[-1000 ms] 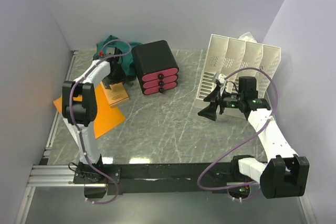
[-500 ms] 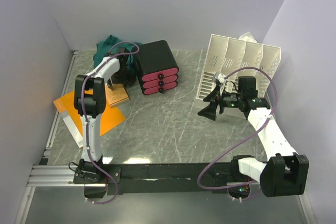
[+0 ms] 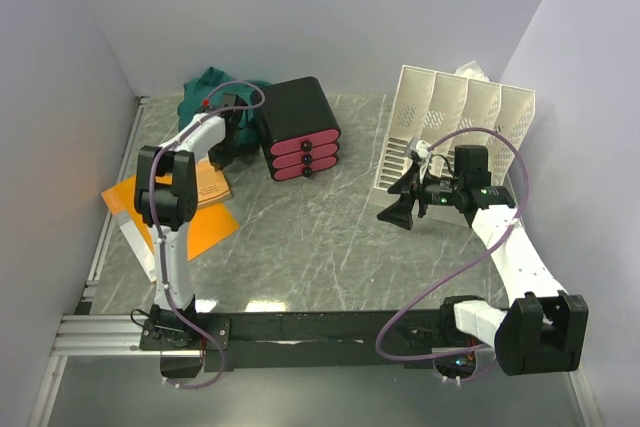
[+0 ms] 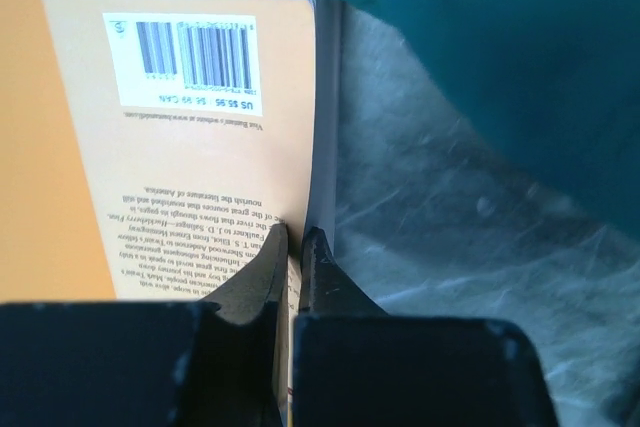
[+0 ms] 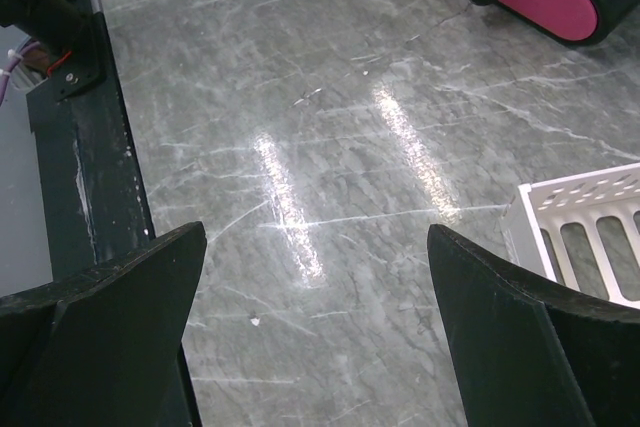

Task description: Organize the desk

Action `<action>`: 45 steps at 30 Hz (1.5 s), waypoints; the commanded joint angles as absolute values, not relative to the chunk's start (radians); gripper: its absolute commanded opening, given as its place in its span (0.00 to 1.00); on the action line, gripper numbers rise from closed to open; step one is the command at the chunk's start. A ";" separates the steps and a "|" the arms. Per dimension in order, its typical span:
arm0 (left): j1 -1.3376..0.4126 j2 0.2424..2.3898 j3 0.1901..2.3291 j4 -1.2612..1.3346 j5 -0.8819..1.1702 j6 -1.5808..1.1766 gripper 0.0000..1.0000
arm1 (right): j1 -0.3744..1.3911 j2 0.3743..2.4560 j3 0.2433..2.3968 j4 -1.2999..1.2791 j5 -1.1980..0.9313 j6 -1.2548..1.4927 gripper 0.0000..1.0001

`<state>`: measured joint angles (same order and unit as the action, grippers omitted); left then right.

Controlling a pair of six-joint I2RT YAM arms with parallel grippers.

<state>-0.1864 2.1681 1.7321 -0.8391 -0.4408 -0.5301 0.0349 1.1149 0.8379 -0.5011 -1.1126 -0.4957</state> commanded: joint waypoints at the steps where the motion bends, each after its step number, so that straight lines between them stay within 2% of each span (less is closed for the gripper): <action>1: -0.172 2.019 1.626 -0.825 -0.374 -0.525 0.01 | 0.023 1.115 0.885 -0.503 -1.137 -0.512 1.00; 12: -0.155 1.464 1.155 -0.602 -0.118 -0.641 0.01 | 0.035 1.118 0.885 -0.557 -1.161 -0.552 0.99; 15: -0.155 1.335 1.046 -0.560 -0.042 -0.702 0.01 | 0.106 1.156 0.900 -0.566 -1.112 -0.540 0.97; 19: -0.158 1.198 0.913 -0.528 0.047 -0.796 0.01 | 0.354 1.233 0.985 -0.609 -0.910 -0.525 0.96; 21: -0.160 1.125 0.862 -0.512 0.087 -0.824 0.01 | 0.420 1.285 1.049 -0.597 -0.836 -0.488 0.96; 24: -0.170 1.040 0.812 -0.488 0.124 -0.876 0.01 | 0.537 1.362 1.137 -0.537 -0.772 -0.331 1.00; 29: -0.189 0.919 0.749 -0.439 0.233 -0.937 0.01 | 0.650 1.495 1.235 -0.333 -0.723 -0.042 1.00; 34: -0.193 0.851 0.727 -0.436 0.296 -0.954 0.01 | 0.752 1.618 1.307 -0.262 -0.512 0.217 1.00; 37: -0.198 0.821 0.723 -0.420 0.328 -0.968 0.01 | 0.782 1.666 1.364 -0.271 -0.387 0.288 1.00; 45: -0.232 0.801 0.739 -0.394 0.365 -0.986 0.01 | 0.833 1.727 1.419 -0.299 -0.380 0.333 1.00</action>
